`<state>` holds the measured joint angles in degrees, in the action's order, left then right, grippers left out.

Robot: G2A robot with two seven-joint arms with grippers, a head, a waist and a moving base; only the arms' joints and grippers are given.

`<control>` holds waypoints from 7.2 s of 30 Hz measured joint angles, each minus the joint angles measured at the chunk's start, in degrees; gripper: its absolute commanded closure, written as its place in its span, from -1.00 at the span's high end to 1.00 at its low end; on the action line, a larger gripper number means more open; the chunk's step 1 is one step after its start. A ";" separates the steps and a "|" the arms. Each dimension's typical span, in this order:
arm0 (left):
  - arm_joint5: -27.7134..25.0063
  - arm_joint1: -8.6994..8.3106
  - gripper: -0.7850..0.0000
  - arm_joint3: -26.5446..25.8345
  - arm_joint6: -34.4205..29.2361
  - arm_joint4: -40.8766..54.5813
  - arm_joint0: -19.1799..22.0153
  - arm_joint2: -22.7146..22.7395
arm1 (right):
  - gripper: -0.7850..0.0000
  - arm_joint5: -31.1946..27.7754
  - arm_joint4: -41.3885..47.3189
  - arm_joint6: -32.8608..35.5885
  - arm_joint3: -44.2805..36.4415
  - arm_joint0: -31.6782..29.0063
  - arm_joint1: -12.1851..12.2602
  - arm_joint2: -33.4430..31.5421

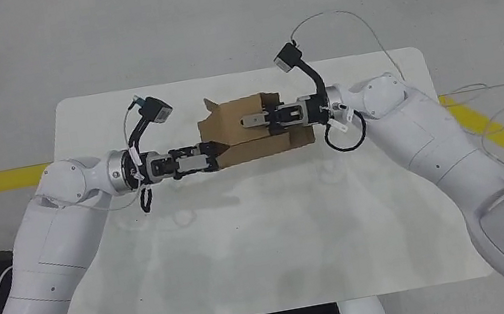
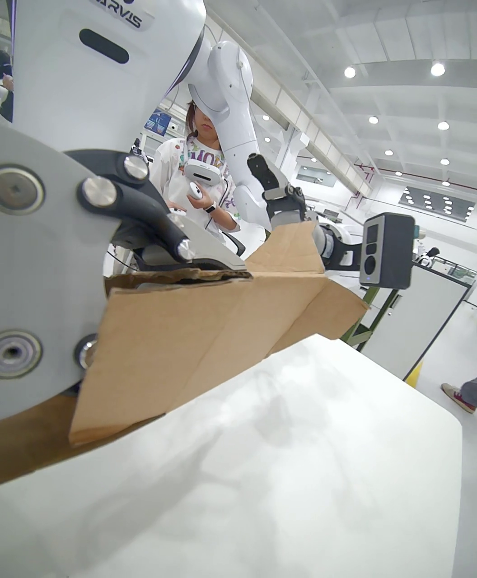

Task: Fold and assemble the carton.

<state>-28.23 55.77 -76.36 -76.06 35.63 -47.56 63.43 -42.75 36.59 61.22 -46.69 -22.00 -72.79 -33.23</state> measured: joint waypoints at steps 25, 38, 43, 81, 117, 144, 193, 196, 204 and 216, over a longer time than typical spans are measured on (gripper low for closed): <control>1.05 0.36 1.00 -0.98 -1.04 0.99 -0.37 -1.07 | -1.00 -1.40 -6.03 -5.96 0.93 0.19 -3.93 -1.85; 0.28 0.60 1.00 -0.73 -0.28 0.16 0.00 -1.39 | -1.00 -1.17 -7.03 -5.70 0.10 -1.01 -5.55 -2.38; -0.09 0.57 1.00 -0.45 0.09 -0.14 0.01 -1.04 | -1.00 -1.30 -7.40 -5.73 0.90 -1.23 -5.80 -3.20; -1.40 -0.53 1.00 1.64 1.39 -1.86 0.47 3.48 | -1.00 3.77 -8.93 4.13 4.08 -4.04 -3.55 -12.63; -13.22 1.01 1.00 3.27 27.91 -43.54 2.53 -3.86 | -1.00 11.43 -5.12 11.75 -23.69 -15.50 7.82 -22.46; -14.43 0.00 1.00 -2.17 24.22 -37.43 0.94 -2.39 | -1.00 10.40 -2.77 10.72 -23.05 -10.56 5.85 -11.94; -14.54 -0.87 1.00 -0.94 23.81 -36.66 0.91 -1.82 | -1.00 7.47 -4.78 7.29 -13.17 -8.53 4.08 -12.60; -14.99 -0.94 1.00 -1.55 23.71 -36.47 0.77 -1.79 | -1.00 7.12 -5.28 5.25 -12.32 -8.48 4.04 -13.51; -16.23 -1.30 1.00 -4.65 22.54 -36.30 -0.95 -1.95 | -1.00 7.28 -7.62 0.21 -13.09 -8.68 3.92 -15.30; -14.15 -1.08 1.00 -4.34 25.94 -40.40 -0.75 -2.72 | -1.00 8.64 -8.43 2.38 -16.41 -9.58 3.04 -13.99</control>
<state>-42.38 54.69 -80.70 -50.12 -4.77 -48.31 60.71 -34.12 28.16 63.59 -63.10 -31.58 -69.75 -47.23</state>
